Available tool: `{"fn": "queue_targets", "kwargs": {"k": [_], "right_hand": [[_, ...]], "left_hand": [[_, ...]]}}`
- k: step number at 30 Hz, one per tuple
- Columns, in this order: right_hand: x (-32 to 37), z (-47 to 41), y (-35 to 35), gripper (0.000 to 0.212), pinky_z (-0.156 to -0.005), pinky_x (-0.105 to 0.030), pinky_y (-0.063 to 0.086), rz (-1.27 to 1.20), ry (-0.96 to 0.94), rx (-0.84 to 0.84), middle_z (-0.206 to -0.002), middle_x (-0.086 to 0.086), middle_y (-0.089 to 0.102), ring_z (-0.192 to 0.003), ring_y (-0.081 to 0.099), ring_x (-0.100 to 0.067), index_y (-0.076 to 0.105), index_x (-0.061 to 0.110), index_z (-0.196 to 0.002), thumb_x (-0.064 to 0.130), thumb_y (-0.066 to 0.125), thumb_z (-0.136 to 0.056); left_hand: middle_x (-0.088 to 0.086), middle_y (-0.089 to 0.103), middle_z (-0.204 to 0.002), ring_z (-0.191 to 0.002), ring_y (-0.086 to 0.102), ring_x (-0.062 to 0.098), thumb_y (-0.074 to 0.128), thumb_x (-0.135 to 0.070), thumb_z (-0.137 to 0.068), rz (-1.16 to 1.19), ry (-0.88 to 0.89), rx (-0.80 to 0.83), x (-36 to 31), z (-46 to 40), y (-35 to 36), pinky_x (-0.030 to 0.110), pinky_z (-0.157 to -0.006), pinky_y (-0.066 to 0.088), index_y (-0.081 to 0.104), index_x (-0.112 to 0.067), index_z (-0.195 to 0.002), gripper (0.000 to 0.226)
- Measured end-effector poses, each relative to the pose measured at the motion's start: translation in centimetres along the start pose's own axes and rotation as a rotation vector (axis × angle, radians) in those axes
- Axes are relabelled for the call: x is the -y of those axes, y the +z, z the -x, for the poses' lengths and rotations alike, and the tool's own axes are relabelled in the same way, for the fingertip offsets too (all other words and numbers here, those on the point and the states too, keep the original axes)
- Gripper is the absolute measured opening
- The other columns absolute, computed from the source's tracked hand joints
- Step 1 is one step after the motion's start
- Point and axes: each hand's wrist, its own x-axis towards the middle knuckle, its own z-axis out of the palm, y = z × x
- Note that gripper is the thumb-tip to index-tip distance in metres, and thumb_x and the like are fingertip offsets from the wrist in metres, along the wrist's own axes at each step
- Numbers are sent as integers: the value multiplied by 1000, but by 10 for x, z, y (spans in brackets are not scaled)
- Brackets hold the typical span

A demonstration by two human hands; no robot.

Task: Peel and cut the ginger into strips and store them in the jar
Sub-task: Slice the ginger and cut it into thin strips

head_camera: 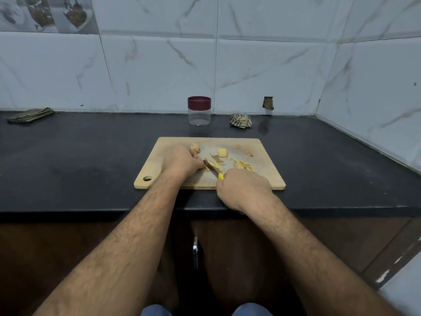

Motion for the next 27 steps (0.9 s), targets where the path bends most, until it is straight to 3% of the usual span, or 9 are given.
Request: {"fn": "queue_targets", "kwargs": {"k": [11, 18, 23, 27], "right_hand": [[7, 1, -4, 30, -79, -35, 36, 80, -28, 37, -121, -5, 60, -91, 47, -22, 57, 15, -124, 25, 42, -100], [-5, 11, 1, 23, -76, -37, 40, 94, -27, 53, -111, -4, 57, -94, 51, -23, 56, 18, -119, 23, 44, -100], [-17, 21, 5, 12, -72, -35, 44, 94, -26, 29, -100, 0, 56, -94, 58, -22, 50, 21, -99, 27, 41, -100], [-18, 18, 5, 21, -71, -35, 43, 53, -10, 16, -103, -2, 57, -95, 57, -23, 56, 19, -108, 28, 39, -101]], "left_hand": [[-10, 59, -67, -70, 52, 8, 74, -25, -82, -25, 4, 2, -1, 0, 0, 25, -51, 33, 61, -22, -59, 27], [-9, 60, -69, -68, 51, 7, 74, -26, -83, -33, 6, 10, -3, 2, -2, 24, -52, 34, 61, -22, -61, 25], [-8, 61, -73, -68, 50, 5, 74, -26, -83, -20, 8, 22, -3, 1, -3, 23, -53, 35, 62, -22, -64, 23], [-8, 62, -76, -71, 52, 6, 74, -24, -83, 2, 14, 33, -3, 1, -2, 23, -55, 36, 64, -21, -67, 19]]}}
